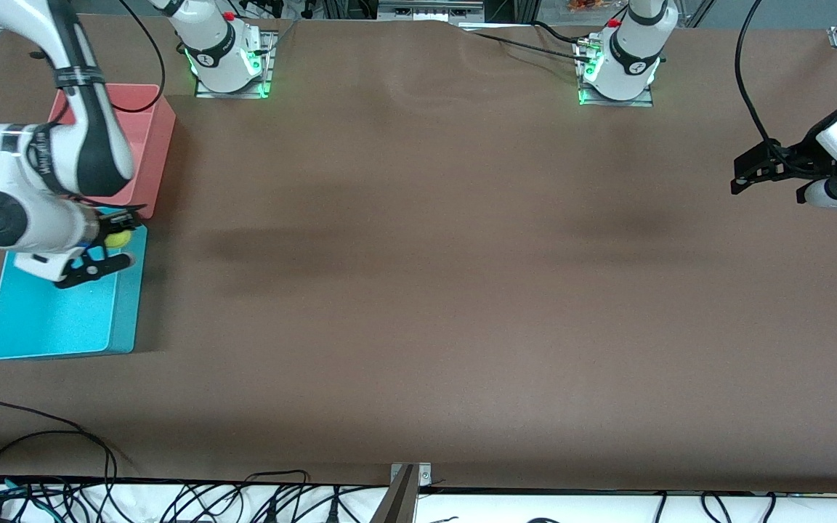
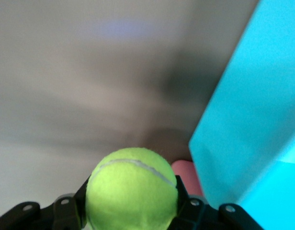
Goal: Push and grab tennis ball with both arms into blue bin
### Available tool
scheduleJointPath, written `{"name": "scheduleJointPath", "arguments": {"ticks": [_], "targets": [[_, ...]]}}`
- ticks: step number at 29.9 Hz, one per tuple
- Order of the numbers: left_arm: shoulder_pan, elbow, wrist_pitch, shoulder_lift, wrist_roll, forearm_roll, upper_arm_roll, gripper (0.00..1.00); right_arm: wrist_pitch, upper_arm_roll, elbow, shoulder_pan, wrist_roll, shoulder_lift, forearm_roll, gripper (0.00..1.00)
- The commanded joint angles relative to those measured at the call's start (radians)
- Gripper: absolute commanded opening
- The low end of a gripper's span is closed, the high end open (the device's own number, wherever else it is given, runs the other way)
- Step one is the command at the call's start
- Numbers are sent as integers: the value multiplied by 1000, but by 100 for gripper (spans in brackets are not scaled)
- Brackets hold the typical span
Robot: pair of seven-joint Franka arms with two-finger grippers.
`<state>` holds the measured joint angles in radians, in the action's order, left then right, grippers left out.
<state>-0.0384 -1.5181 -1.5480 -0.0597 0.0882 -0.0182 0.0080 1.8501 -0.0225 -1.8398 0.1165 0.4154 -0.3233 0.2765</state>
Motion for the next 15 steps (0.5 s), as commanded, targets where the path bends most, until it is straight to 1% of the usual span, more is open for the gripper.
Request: {"name": "scheduleJointPath", "arguments": {"ticks": [1, 6, 10, 15], "targets": [[-5, 36, 23, -14, -12, 12, -3, 100, 27, -5, 45, 97, 118, -85, -23, 33], [-9, 36, 23, -14, -10, 20, -3, 100, 87, -7, 45, 152, 195, -141, -25, 33], [-6, 36, 23, -14, -8, 12, -3, 100, 110, -10, 44, 176, 211, -177, -31, 33], [-8, 36, 23, -14, -7, 12, -3, 100, 106, -7, 44, 186, 227, -207, -138, 34]]}}
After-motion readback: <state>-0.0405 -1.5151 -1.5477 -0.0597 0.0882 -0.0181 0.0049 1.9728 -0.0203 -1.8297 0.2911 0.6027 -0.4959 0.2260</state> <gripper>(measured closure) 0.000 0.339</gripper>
